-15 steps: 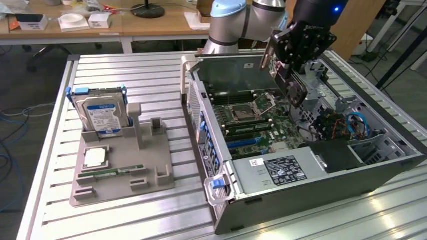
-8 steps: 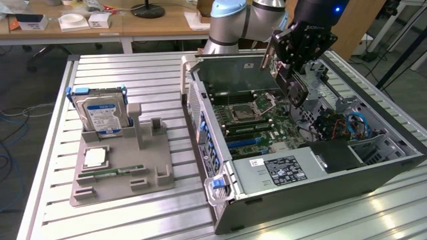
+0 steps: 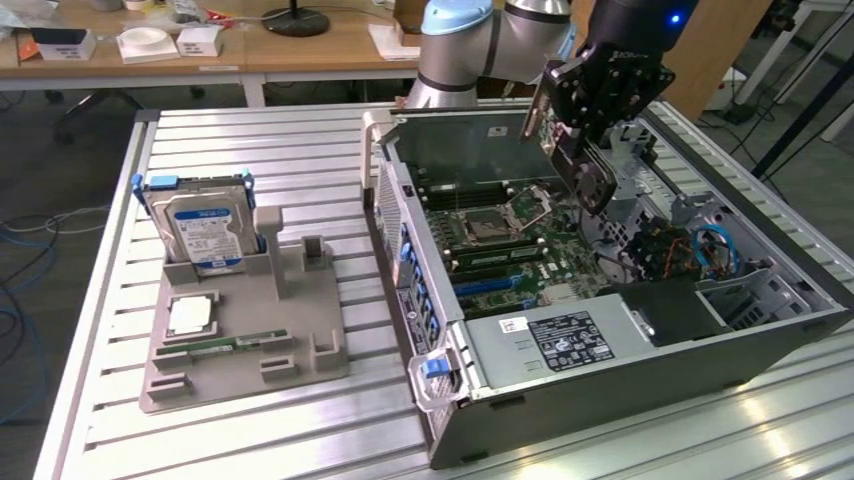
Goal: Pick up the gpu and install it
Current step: 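Insert the gpu into the slot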
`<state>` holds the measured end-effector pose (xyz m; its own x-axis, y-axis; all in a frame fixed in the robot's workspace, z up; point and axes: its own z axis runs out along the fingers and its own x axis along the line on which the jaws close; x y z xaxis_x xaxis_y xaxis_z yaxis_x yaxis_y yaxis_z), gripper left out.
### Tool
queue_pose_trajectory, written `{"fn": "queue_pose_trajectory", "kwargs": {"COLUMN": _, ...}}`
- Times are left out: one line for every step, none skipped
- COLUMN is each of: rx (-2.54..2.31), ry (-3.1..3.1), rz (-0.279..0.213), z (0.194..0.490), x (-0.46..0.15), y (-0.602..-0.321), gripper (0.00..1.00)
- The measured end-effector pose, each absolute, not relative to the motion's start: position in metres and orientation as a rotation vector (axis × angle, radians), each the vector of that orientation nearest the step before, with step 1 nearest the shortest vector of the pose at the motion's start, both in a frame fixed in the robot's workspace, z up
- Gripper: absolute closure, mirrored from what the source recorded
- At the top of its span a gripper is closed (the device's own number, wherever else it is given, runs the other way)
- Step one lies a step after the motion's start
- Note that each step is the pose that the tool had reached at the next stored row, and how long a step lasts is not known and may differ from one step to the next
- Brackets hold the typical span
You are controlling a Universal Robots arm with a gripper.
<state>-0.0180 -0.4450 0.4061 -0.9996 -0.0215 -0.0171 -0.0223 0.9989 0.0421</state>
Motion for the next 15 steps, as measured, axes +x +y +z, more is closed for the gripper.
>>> {"fn": "queue_pose_trajectory", "kwargs": {"rx": -0.036, "ry": 3.124, "rz": 0.066, "z": 0.4061, "x": -0.0176, "y": -0.4450, "gripper": 0.74}}
{"fn": "queue_pose_trajectory", "kwargs": {"rx": -0.038, "ry": 3.124, "rz": 0.066, "z": 0.4061, "x": -0.0166, "y": -0.4450, "gripper": 0.74}}
{"fn": "queue_pose_trajectory", "kwargs": {"rx": -0.039, "ry": 3.124, "rz": 0.066, "z": 0.4061, "x": -0.0153, "y": -0.4450, "gripper": 0.74}}
{"fn": "queue_pose_trajectory", "kwargs": {"rx": -0.041, "ry": 3.124, "rz": 0.066, "z": 0.4061, "x": -0.0137, "y": -0.4450, "gripper": 0.74}}
{"fn": "queue_pose_trajectory", "kwargs": {"rx": -0.043, "ry": 3.124, "rz": 0.066, "z": 0.4061, "x": -0.0124, "y": -0.4450, "gripper": 0.74}}
{"fn": "queue_pose_trajectory", "kwargs": {"rx": -0.045, "ry": 3.124, "rz": 0.066, "z": 0.4061, "x": -0.0113, "y": -0.4450, "gripper": 0.74}}
{"fn": "queue_pose_trajectory", "kwargs": {"rx": -0.046, "ry": 3.124, "rz": 0.066, "z": 0.4061, "x": -0.0103, "y": -0.4450, "gripper": 0.74}}
{"fn": "queue_pose_trajectory", "kwargs": {"rx": -0.048, "ry": 3.124, "rz": 0.067, "z": 0.4061, "x": -0.0097, "y": -0.4450, "gripper": 0.74}}
{"fn": "queue_pose_trajectory", "kwargs": {"rx": -0.049, "ry": 3.124, "rz": 0.067, "z": 0.4061, "x": -0.0096, "y": -0.4450, "gripper": 0.74}}
{"fn": "queue_pose_trajectory", "kwargs": {"rx": -0.049, "ry": 3.124, "rz": 0.067, "z": 0.4061, "x": -0.0096, "y": -0.4450, "gripper": 0.74}}
{"fn": "queue_pose_trajectory", "kwargs": {"rx": -0.049, "ry": 3.124, "rz": 0.067, "z": 0.4061, "x": -0.0096, "y": -0.4450, "gripper": 0.74}}
{"fn": "queue_pose_trajectory", "kwargs": {"rx": -0.049, "ry": 3.124, "rz": 0.067, "z": 0.4061, "x": -0.0096, "y": -0.4450, "gripper": 0.74}}
{"fn": "queue_pose_trajectory", "kwargs": {"rx": -0.049, "ry": 3.124, "rz": 0.067, "z": 0.4061, "x": -0.0096, "y": -0.4449, "gripper": 0.74}}
{"fn": "queue_pose_trajectory", "kwargs": {"rx": -0.050, "ry": 3.124, "rz": 0.067, "z": 0.4061, "x": -0.0095, "y": -0.4450, "gripper": 0.74}}
{"fn": "queue_pose_trajectory", "kwargs": {"rx": -0.050, "ry": 3.124, "rz": 0.067, "z": 0.4061, "x": -0.0095, "y": -0.4450, "gripper": 0.74}}
